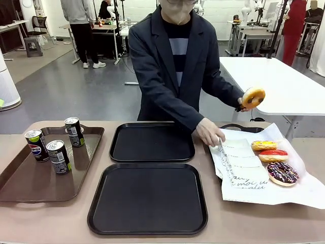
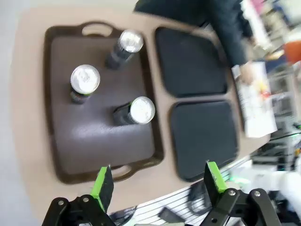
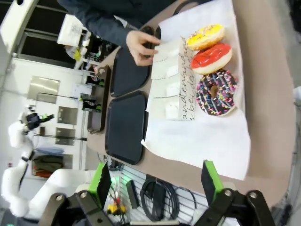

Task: Set up donuts and drinks on trays.
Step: Pick up one Pepsi coke and place it on the Flat Tray.

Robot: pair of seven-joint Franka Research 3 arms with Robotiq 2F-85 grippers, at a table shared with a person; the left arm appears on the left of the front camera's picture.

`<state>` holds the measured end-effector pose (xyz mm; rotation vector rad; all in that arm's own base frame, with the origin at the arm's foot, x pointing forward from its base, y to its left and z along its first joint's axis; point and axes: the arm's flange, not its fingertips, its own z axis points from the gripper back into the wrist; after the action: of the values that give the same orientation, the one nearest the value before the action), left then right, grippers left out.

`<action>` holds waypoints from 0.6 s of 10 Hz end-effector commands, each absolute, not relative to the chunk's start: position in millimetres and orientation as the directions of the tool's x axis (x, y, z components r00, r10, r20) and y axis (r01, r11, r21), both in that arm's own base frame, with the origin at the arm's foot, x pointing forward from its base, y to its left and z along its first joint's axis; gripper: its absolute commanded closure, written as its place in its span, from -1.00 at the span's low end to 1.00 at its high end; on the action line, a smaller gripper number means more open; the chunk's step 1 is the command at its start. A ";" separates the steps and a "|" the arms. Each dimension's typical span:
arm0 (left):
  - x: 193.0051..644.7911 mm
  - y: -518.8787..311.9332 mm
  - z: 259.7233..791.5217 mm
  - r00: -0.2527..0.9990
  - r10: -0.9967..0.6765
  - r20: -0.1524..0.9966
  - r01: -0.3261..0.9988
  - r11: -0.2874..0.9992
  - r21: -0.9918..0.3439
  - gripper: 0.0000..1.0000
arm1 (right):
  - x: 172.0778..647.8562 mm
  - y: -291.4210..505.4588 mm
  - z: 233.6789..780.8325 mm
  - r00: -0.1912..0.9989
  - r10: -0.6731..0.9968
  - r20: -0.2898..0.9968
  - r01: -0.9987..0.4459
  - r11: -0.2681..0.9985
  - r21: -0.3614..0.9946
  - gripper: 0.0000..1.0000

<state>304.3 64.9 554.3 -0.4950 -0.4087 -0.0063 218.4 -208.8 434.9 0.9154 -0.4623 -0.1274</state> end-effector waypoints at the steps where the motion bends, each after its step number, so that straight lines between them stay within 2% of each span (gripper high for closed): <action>1: 314.4 21.8 557.5 0.964 -0.010 0.266 0.066 0.977 -0.203 -1.00 | 220.8 -210.7 434.9 0.887 -0.299 0.352 -0.116 0.594 0.796 -1.00; 3: 339.2 -26.5 535.8 0.975 -0.023 0.222 0.025 1.000 -0.005 -1.00 | 220.8 -210.7 434.9 0.887 -0.299 0.352 -0.116 0.594 0.796 -1.00; 6: 367.9 -74.9 487.5 0.984 -0.029 0.176 0.010 0.994 0.105 -1.00 | 220.8 -210.7 434.9 0.887 -0.299 0.352 -0.116 0.594 0.796 -1.00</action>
<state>351.7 -71.0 496.1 0.0867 -0.1884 -0.0447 218.2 -209.3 435.1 0.9135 -0.4623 -0.1234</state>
